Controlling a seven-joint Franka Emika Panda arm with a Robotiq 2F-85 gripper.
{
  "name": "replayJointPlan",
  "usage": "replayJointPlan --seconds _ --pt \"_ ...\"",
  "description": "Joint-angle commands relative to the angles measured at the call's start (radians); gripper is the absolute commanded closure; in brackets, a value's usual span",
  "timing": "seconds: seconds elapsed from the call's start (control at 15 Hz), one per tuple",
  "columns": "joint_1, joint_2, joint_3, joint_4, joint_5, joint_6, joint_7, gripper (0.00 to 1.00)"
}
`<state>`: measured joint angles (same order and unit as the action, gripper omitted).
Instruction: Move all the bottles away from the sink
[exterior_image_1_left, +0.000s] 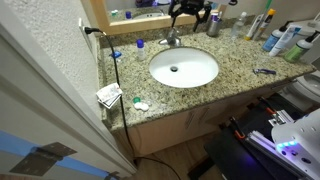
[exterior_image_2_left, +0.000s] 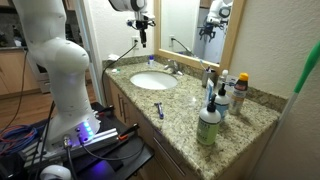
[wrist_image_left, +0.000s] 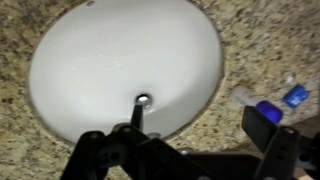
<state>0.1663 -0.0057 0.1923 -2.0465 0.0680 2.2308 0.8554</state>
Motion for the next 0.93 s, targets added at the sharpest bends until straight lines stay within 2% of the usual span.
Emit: replayJointPlan --seconds 0.0,0.2,0.27,0.47,0.67,0.73,0.87 --pt "0.019 0.015 0.005 0.046 0.008 -0.014 0.005 0.0" --pt "0.029 0.044 0.005 0.1 0.012 -0.033 0.009 0.0" --pt "0.03 0.054 0.001 0.1 -0.055 -0.061 0.045 0.0" --pt "0.044 0.164 0.008 0.2 -0.11 -0.03 0.029 0.0" --pt "0.069 0.323 -0.009 0.389 -0.15 -0.014 0.054 0.0" --pt "0.075 0.365 -0.015 0.442 -0.135 0.001 0.051 0.0" --pt "0.086 0.435 -0.027 0.559 -0.092 -0.041 0.049 0.0"
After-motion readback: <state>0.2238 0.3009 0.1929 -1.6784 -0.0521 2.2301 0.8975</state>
